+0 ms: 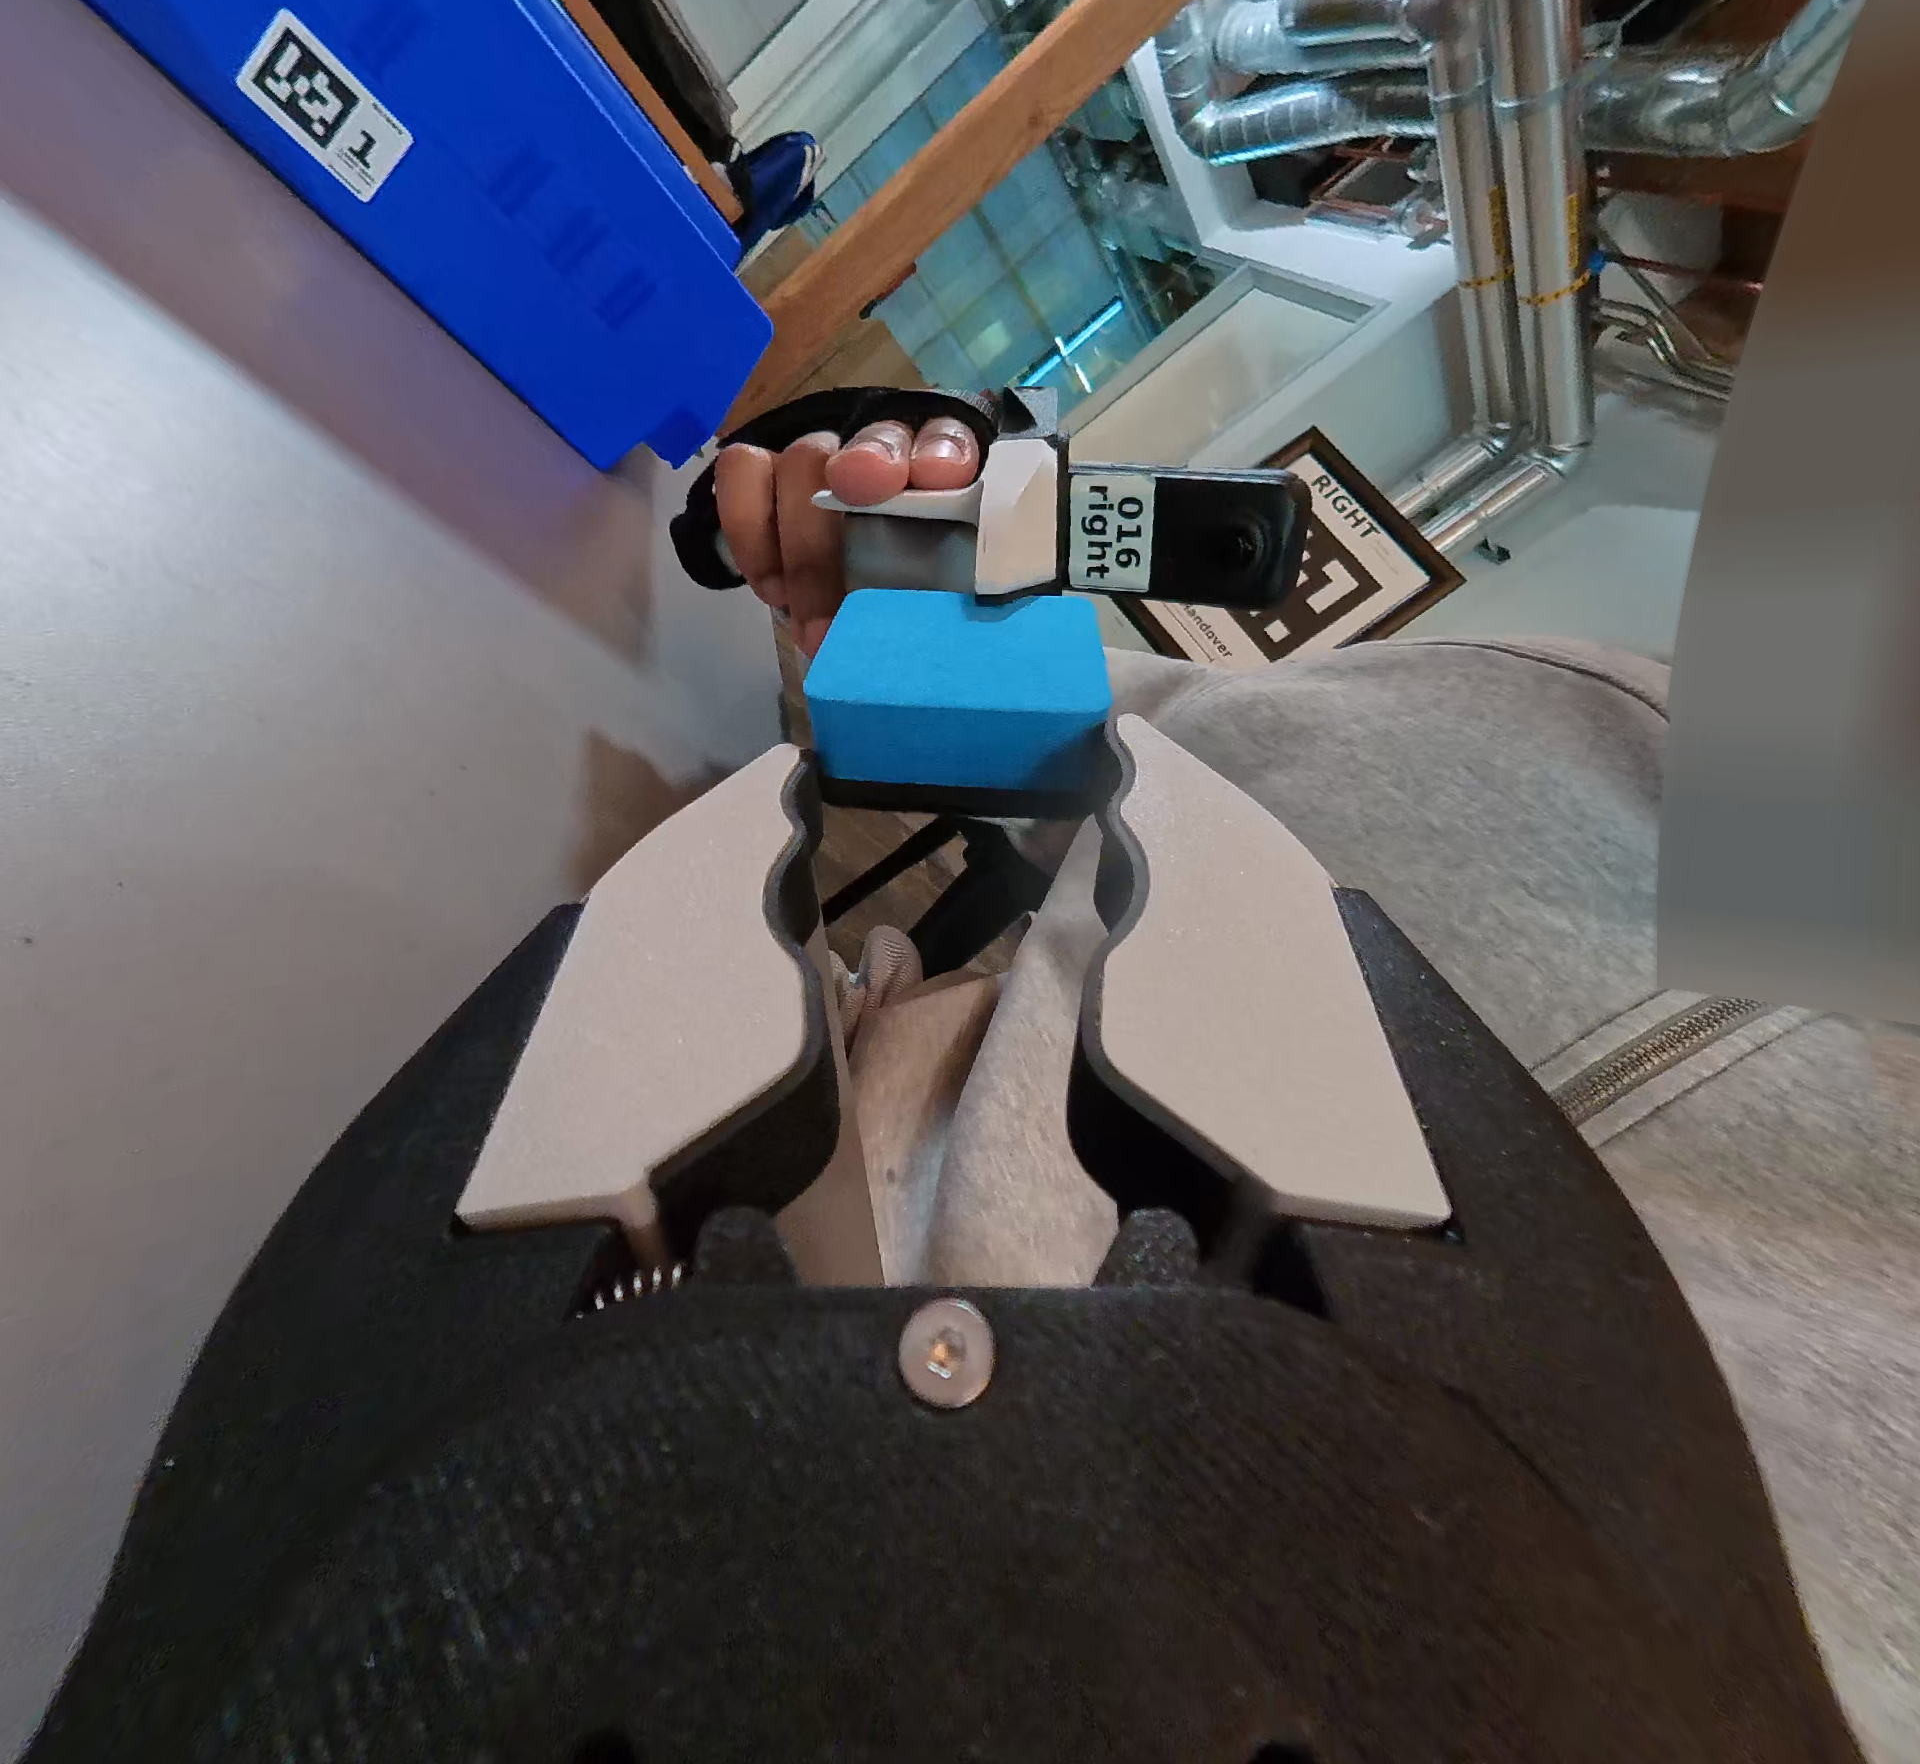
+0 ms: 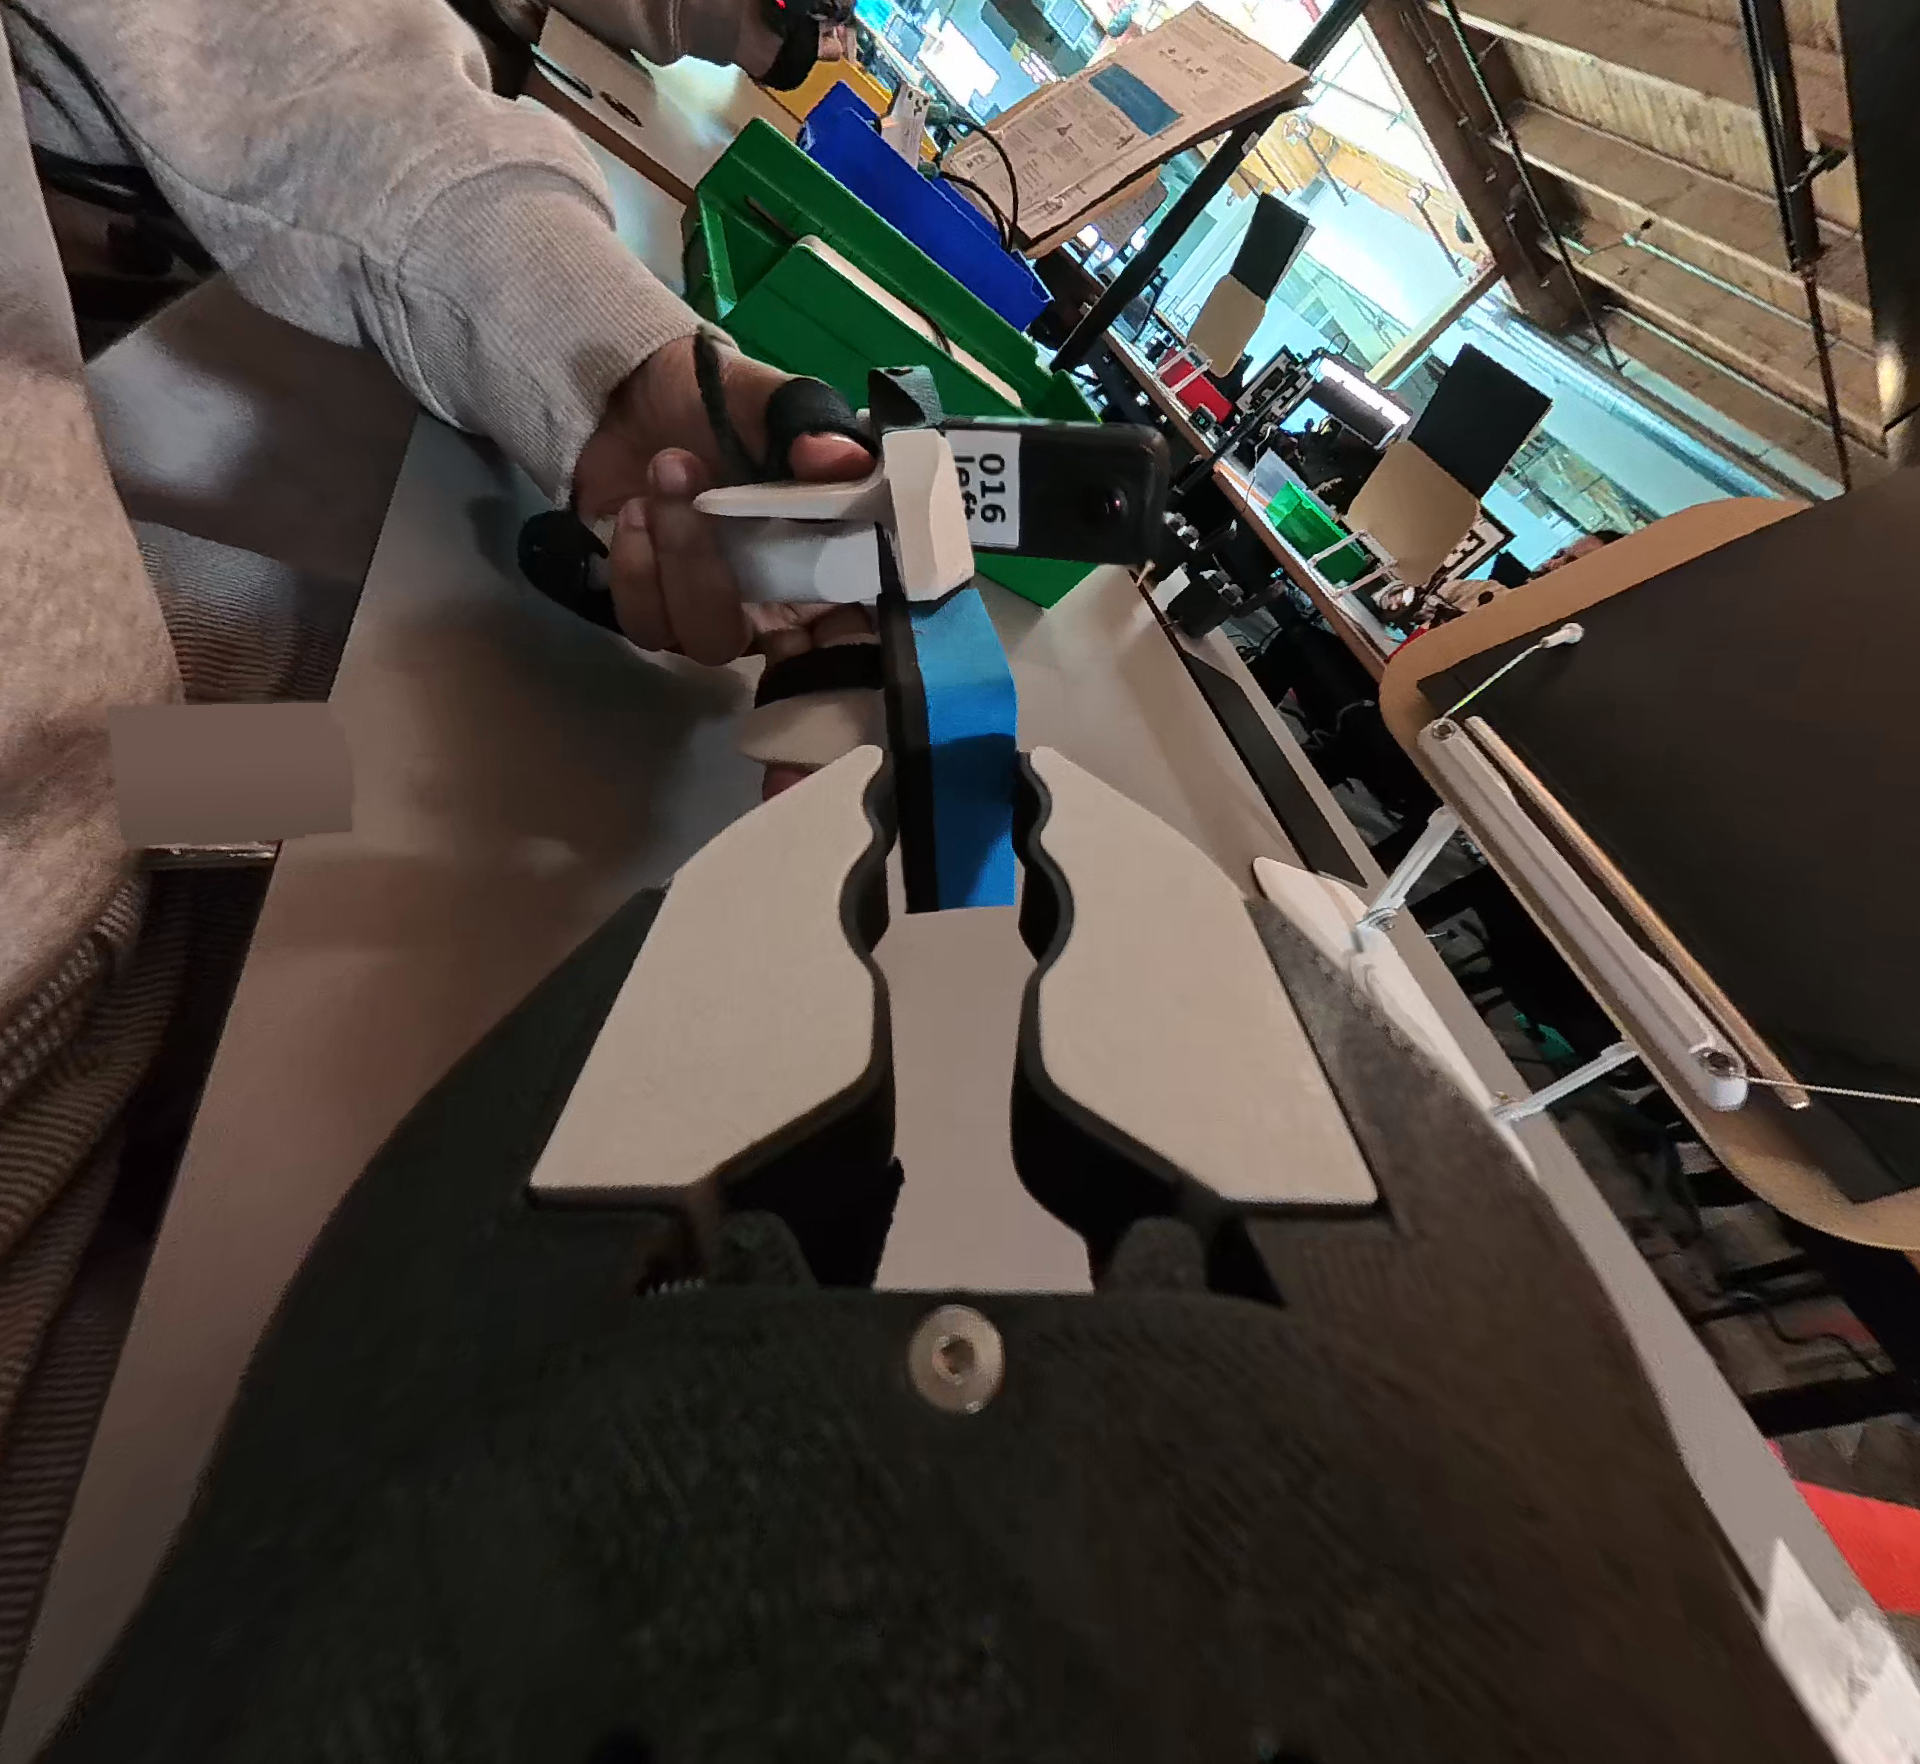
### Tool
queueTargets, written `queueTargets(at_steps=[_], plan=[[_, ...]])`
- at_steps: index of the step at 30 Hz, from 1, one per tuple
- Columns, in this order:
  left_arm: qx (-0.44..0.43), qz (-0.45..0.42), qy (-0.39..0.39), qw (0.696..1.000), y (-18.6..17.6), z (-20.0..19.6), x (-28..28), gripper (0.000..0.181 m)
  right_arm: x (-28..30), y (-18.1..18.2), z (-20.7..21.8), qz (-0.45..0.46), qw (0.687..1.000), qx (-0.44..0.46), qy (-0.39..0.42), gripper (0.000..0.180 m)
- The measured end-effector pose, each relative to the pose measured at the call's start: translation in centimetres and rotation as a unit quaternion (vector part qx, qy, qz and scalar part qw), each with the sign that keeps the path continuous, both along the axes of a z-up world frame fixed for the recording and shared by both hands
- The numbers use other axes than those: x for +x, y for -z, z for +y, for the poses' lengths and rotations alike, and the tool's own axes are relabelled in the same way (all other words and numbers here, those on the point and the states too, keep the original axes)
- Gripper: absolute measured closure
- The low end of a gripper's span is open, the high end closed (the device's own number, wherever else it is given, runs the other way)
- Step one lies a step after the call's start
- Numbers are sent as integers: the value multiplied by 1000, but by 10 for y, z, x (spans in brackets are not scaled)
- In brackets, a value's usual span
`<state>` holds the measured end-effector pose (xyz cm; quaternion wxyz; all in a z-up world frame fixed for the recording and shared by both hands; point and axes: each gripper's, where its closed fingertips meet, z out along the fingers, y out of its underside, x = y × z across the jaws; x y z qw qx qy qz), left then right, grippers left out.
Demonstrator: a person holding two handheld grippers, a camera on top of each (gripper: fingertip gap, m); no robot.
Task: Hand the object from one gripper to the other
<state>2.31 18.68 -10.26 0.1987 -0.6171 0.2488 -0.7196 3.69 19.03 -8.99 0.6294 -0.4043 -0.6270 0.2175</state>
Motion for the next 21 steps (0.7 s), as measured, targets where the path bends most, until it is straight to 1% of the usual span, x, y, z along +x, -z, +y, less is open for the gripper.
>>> queueTargets(at_steps=[1, 2, 6, 8, 10, 13, 15, 21], plan=[[6, -2, -7, 1000, -1, 1, 0, 128, 0, 0, 0, 0, 1000, -7, 0, 158], [13, -7, -17, 1000, -3, 3, 0, 128, 0, 0, 1, 2, 1000, -19, 1, 158], [54, -2, -54, 997, -5, 10, -2, 113, 1, -5, 8, 29, 996, -85, 12, 158], [87, 0, -75, 993, -8, 13, -3, 111, 3, -6, 12, 42, 989, -144, 12, 158], [125, 9, -98, 987, -10, 15, -4, 112, 3, -6, 14, 57, 974, -218, 3, 158], [180, 24, -120, 976, -12, 16, -5, 117, 3, -6, 16, 75, 943, -323, -14, 159], [202, 24, -129, 971, -14, 16, -6, 125, 3, -5, 18, 82, 922, -378, -21, 159], [205, 25, -125, 970, -14, 15, -6, 142, 1, -3, 20, 99, 880, -463, -36, 159]])
